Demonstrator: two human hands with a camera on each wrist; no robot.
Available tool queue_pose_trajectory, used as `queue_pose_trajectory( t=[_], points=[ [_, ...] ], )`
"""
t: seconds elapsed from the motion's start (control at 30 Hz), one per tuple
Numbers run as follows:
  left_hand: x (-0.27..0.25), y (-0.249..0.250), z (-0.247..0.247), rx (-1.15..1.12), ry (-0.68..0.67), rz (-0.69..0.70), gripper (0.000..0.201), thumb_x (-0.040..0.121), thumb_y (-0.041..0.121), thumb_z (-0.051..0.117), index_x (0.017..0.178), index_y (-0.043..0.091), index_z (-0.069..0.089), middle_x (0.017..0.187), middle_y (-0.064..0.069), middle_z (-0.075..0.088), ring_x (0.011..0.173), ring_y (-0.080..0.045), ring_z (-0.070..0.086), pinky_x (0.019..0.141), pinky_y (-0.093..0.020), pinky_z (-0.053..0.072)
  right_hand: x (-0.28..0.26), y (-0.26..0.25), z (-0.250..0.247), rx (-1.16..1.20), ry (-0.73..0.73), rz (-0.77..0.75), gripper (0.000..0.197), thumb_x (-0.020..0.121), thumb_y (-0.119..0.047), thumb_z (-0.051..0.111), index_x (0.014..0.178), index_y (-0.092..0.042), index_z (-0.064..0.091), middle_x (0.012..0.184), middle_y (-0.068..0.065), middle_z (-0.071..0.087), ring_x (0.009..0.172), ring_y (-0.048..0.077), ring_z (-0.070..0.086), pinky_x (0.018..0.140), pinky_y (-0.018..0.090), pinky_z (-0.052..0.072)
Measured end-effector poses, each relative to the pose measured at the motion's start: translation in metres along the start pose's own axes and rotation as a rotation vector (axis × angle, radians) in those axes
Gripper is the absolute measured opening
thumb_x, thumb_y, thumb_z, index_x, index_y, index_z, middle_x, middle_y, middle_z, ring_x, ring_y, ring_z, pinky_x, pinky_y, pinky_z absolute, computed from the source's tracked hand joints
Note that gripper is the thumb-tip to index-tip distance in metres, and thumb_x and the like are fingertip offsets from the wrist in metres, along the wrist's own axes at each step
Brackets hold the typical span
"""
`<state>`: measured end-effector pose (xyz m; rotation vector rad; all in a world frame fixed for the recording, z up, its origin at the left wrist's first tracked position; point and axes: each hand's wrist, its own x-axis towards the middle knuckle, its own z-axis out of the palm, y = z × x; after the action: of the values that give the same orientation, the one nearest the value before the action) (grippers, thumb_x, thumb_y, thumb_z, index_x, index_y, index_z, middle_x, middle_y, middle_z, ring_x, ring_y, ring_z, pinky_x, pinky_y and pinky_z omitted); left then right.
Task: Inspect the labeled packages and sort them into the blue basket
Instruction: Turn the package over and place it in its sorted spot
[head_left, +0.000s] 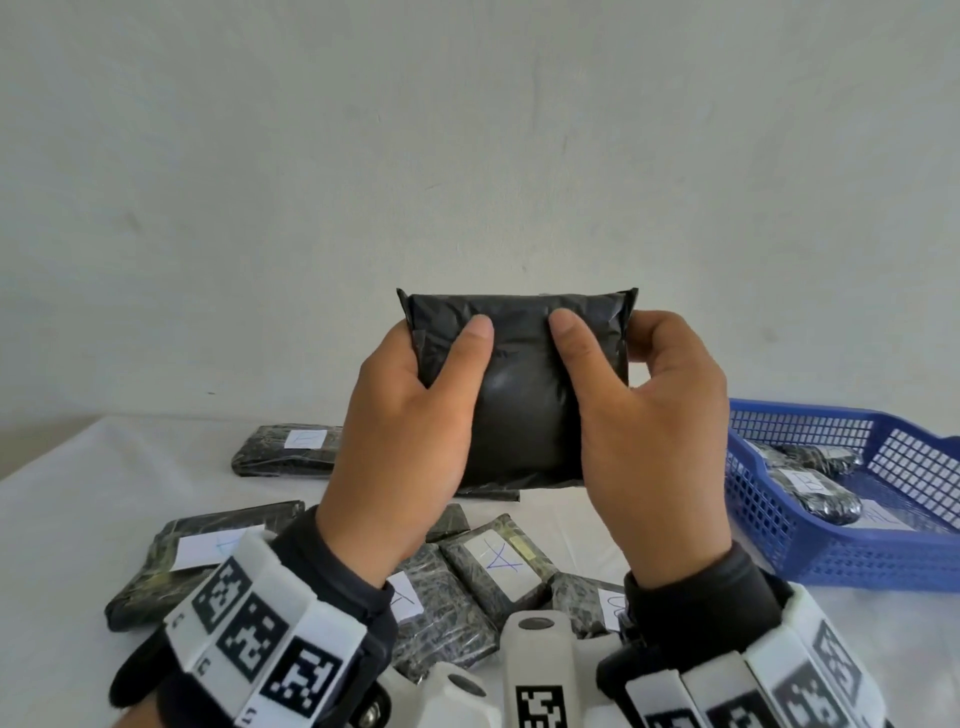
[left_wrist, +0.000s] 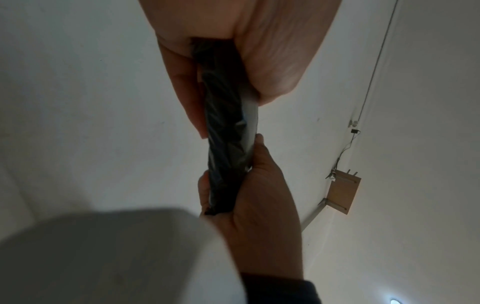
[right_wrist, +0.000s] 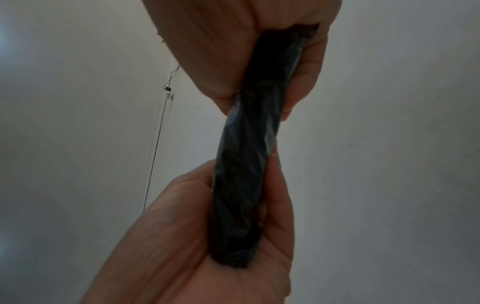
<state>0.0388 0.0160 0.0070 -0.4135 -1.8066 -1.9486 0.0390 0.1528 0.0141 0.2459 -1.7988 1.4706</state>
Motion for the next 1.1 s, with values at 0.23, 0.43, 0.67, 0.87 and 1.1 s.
queue_pose_trajectory(
  t=[0.23, 0.43, 0.67, 0.87, 1.1],
  points=[
    [0.001, -0.001, 0.000, -0.083, -0.057, -0.001, 0.038, 0.093, 0.045, 0.059, 0.114, 0.016, 0.071, 0.109, -0.007, 0.078, 0.105, -0.027, 0.075, 0.094, -0.055, 0.059, -0.002, -0.002, 0.003, -0.101, 0.034, -0.029, 0.042, 0.081, -0.062, 0.074, 0.099, -0.025, 0.064, 0.096, -0.007, 0.069, 0.091, 0.009, 0.065, 0.076, 0.024, 0.053],
    [0.002, -0.002, -0.003, -0.126, -0.016, -0.020, 0.030, 0.092, 0.038, 0.059, 0.109, 0.016, 0.071, 0.106, -0.012, 0.078, 0.102, -0.029, 0.076, 0.092, -0.057, 0.060, -0.005, -0.001, 0.002, -0.113, -0.055, -0.111, 0.035, 0.083, -0.058, 0.069, 0.101, -0.029, 0.063, 0.099, -0.008, 0.062, 0.091, 0.000, 0.058, 0.074, 0.008, 0.044],
    [0.009, 0.002, -0.013, -0.147, -0.005, -0.050, 0.020, 0.103, 0.029, 0.062, 0.112, 0.015, 0.073, 0.106, -0.004, 0.080, 0.102, -0.023, 0.077, 0.095, -0.049, 0.059, 0.004, 0.006, -0.003, 0.199, -0.228, -0.008, 0.029, 0.100, -0.015, 0.070, 0.128, -0.021, 0.066, 0.108, -0.005, 0.077, 0.100, 0.013, 0.076, 0.084, 0.032, 0.064],
    [0.008, 0.002, -0.013, -0.151, -0.046, 0.039, 0.032, 0.108, 0.012, 0.049, 0.125, 0.033, 0.065, 0.100, 0.006, 0.081, 0.097, -0.012, 0.078, 0.065, -0.020, 0.059, 0.006, 0.005, -0.007, 0.352, -0.021, 0.016, 0.020, 0.100, -0.008, 0.066, 0.116, -0.020, 0.071, 0.098, -0.007, 0.080, 0.094, 0.006, 0.076, 0.080, 0.019, 0.059],
    [0.006, 0.003, -0.009, -0.147, -0.071, 0.103, 0.033, 0.110, 0.013, 0.045, 0.131, 0.028, 0.065, 0.118, 0.006, 0.077, 0.111, -0.016, 0.074, 0.083, -0.037, 0.062, 0.002, 0.004, -0.002, 0.289, -0.107, 0.014, 0.045, 0.102, -0.013, 0.064, 0.147, -0.020, 0.057, 0.122, -0.013, 0.075, 0.114, 0.003, 0.071, 0.095, 0.026, 0.060]
  ],
)
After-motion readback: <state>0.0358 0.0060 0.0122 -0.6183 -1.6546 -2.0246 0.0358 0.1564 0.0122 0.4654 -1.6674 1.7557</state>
